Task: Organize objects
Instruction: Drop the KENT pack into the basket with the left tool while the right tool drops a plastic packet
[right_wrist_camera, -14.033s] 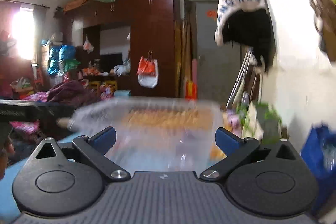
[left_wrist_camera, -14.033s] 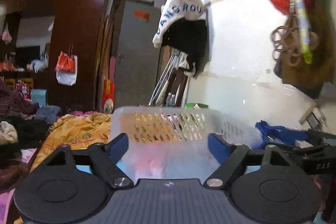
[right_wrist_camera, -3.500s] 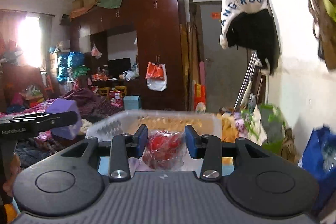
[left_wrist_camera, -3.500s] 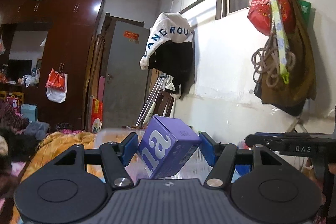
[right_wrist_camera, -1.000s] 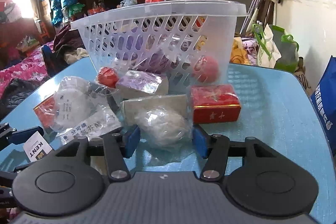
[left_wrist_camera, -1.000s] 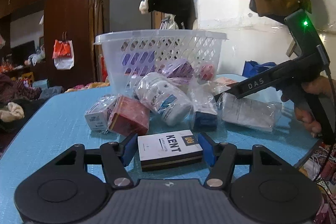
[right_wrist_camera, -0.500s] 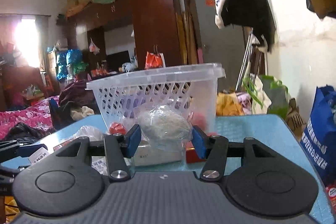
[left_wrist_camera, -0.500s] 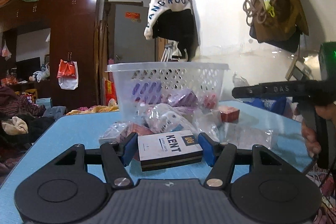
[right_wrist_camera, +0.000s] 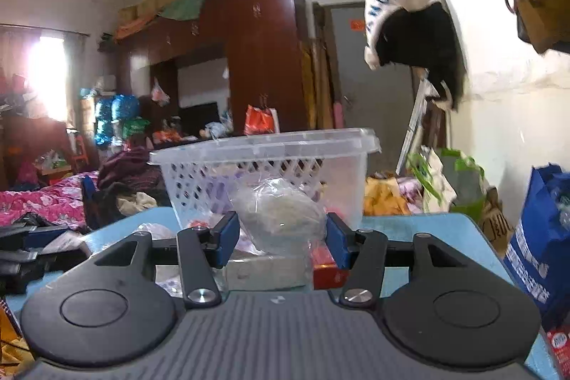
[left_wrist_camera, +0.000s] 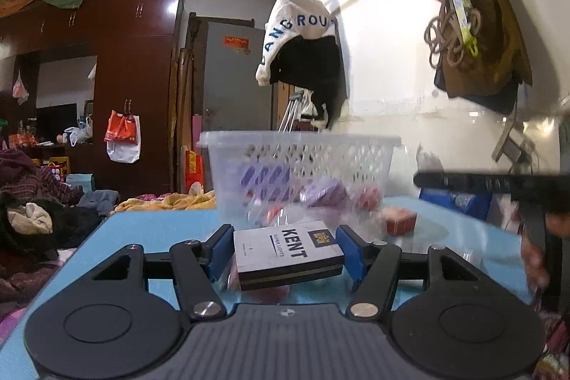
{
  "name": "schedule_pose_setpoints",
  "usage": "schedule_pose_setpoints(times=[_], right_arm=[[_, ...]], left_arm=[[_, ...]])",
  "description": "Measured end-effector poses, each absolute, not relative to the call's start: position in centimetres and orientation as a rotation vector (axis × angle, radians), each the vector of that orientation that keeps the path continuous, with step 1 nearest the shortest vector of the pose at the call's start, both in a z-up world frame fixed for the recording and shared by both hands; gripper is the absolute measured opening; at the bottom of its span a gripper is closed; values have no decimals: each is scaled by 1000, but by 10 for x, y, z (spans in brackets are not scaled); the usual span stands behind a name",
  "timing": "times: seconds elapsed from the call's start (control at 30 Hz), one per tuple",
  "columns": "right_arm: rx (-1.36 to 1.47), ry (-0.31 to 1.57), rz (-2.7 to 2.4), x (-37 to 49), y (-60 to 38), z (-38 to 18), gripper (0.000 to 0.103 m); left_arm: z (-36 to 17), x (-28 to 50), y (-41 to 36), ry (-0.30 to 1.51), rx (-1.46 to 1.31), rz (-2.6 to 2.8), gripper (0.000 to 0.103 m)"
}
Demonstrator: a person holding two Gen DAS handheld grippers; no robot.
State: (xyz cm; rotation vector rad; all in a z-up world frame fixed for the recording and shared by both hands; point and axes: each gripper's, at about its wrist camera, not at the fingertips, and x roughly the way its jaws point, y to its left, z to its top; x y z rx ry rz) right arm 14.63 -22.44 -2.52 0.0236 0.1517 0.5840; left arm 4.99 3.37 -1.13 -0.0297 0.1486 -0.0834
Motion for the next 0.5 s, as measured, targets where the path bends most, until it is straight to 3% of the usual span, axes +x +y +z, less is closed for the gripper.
schedule_pose_setpoints(times=[0.3,0.5], right_arm=[[-65,69,561,182,-197,65,56],[-106,305,523,272,-171,85,56]], left_arm=[[103,138,39,137,-51,-96,66],[129,242,38,362,-153,-104,66]])
